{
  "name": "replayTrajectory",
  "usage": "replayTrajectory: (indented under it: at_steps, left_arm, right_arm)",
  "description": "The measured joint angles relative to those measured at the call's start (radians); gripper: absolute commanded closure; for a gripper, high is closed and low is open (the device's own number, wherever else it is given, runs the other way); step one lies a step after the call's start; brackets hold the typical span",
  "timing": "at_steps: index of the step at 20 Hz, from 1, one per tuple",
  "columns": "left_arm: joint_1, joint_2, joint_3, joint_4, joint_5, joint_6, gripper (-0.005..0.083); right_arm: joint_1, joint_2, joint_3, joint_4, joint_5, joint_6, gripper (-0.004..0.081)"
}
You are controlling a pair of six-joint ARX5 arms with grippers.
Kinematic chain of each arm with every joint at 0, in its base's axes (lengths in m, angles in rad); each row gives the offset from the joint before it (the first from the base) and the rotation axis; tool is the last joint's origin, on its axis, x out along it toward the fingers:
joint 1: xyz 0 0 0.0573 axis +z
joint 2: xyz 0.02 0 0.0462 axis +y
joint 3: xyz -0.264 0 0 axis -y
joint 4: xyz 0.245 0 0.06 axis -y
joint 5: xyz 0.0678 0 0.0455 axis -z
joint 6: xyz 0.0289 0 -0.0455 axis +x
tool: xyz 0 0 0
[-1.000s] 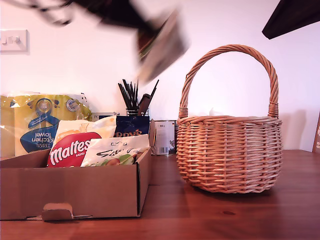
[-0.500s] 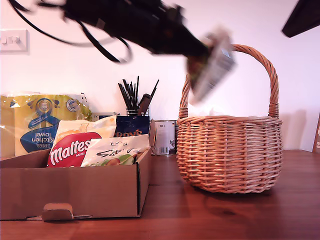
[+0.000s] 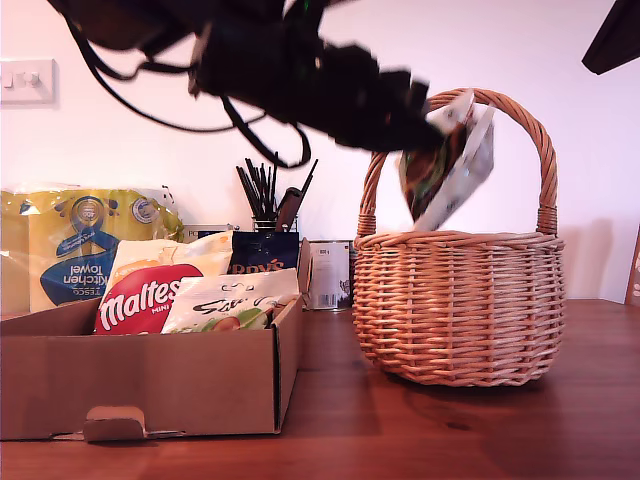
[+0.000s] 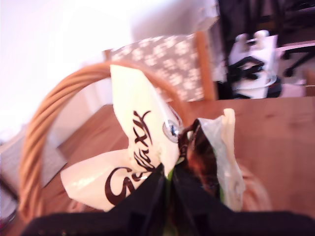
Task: Move the bags of Easter eggs from the cardboard box on the left into the woven basket on the right side.
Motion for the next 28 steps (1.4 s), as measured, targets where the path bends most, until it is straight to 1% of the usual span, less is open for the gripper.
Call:
replayTrajectory:
  at_steps: [3, 4, 6, 7, 8, 12, 13, 14, 16, 18, 21, 23, 24, 25, 26, 27, 28]
  left_arm:
    - [0.0, 0.006, 0.001, 0.004, -0.001, 0.0, 0.0786]
    - [0.0, 0.006, 0.002, 0.004, 0.0, 0.0, 0.0739]
    - [0.0, 0.006, 0.003, 0.004, 0.0, 0.0, 0.0563]
    - [-0.001, 0.006, 0.003, 0.004, 0.0, 0.0, 0.0514]
    - [-0.001, 0.006, 0.003, 0.007, 0.0, 0.0, 0.0502]
    - [-0.005, 0.006, 0.007, 0.017, 0.0, 0.0, 0.0508]
    - [-0.006, 0.006, 0.008, 0.018, 0.0, 0.0, 0.0542]
    - [-0.006, 0.006, 0.01, 0.012, 0.0, 0.0, 0.061]
    - [-0.006, -0.006, 0.013, -0.042, 0.0, 0.0, 0.0803]
    - [-0.006, -0.06, 0.013, -0.129, -0.002, 0.0, 0.0793]
    - [0.002, -0.236, 0.015, -0.279, -0.011, 0.0, 0.0793]
    - [0.022, -0.36, 0.034, -0.427, -0.011, 0.004, 0.0793]
    - [0.039, -0.399, 0.047, -0.524, -0.01, 0.024, 0.0793]
    - [0.061, -0.42, 0.053, -0.624, -0.008, 0.055, 0.0793]
    - [0.087, -0.423, 0.051, -0.699, 0.006, 0.057, 0.0793]
    - [0.111, -0.415, 0.03, -0.737, 0.035, 0.108, 0.0793]
    - [0.135, -0.406, -0.008, -0.747, 0.068, 0.127, 0.0793]
  right_arm:
    - [0.0, 0.0, 0.0, 0.001, 0.0, 0.0, 0.0783]
    - [0.0, 0.0, 0.0, 0.0, 0.0, 0.0, 0.0783]
    - [0.0, 0.0, 0.0, 0.0, 0.0, 0.0, 0.0783]
    - [0.0, 0.0, 0.0, 0.0, 0.0, 0.0, 0.0783]
    - [0.0, 0.0, 0.0, 0.0, 0.0, 0.0, 0.0783]
    - [0.0, 0.0, 0.0, 0.0, 0.0, 0.0, 0.0783]
    - [0.0, 0.0, 0.0, 0.0, 0.0, 0.0, 0.0783]
    - [0.0, 0.0, 0.0, 0.0, 0.0, 0.0, 0.0783]
    - [0.0, 0.0, 0.0, 0.0, 0.0, 0.0, 0.0783]
    - [0.0, 0.0, 0.0, 0.0, 0.0, 0.0, 0.0783]
    - [0.0, 0.0, 0.0, 0.0, 0.0, 0.0, 0.0783]
    - [0.0, 0.0, 0.0, 0.001, 0.0, -0.013, 0.0783]
    - [0.0, 0.0, 0.0, 0.001, 0.0, -0.021, 0.0783]
    - [0.0, 0.0, 0.0, 0.001, 0.0, -0.023, 0.0783]
    - [0.0, 0.0, 0.0, 0.001, 0.0, -0.022, 0.0783]
    - [0.0, 0.0, 0.0, 0.002, 0.0, -0.023, 0.0783]
    - [0.0, 0.0, 0.0, 0.001, 0.0, -0.023, 0.0783]
